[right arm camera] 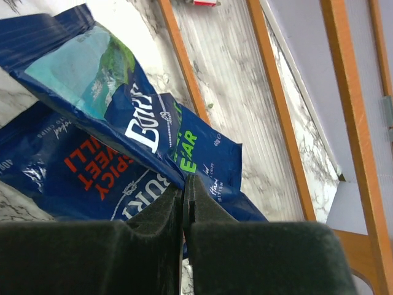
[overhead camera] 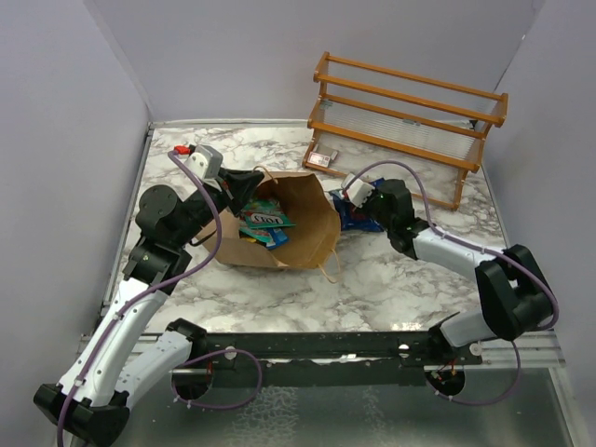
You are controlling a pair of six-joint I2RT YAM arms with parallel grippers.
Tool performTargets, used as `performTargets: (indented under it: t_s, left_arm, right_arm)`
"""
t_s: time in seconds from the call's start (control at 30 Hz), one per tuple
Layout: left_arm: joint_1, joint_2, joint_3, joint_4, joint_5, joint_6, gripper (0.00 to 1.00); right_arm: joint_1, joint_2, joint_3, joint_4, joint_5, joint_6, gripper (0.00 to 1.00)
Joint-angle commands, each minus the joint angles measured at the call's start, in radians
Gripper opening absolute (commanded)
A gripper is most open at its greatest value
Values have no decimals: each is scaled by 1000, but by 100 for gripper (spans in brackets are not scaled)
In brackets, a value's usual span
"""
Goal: Take the snacks out of the paper bag
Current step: Place the snack at the center of the board.
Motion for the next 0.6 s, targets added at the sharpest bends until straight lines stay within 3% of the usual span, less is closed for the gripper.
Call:
performTargets:
  t_s: [0.0, 0.37, 0.47, 0.57]
  left_arm:
    - [-2, -24, 13, 31, 32, 0, 0]
    - [-2, -41, 14, 7, 41, 12, 0]
    - [-2, -35, -1, 28, 85, -6, 0]
    - [-3, -21, -4, 41, 158, -24, 0]
  right_arm:
    - [-11, 31, -35, 111, -56, -65, 1]
    - [-12, 130, -59, 116, 29, -51, 3]
    - [-7, 85, -86, 146, 55, -23, 29]
    - [6, -25, -85, 83, -3, 60, 44]
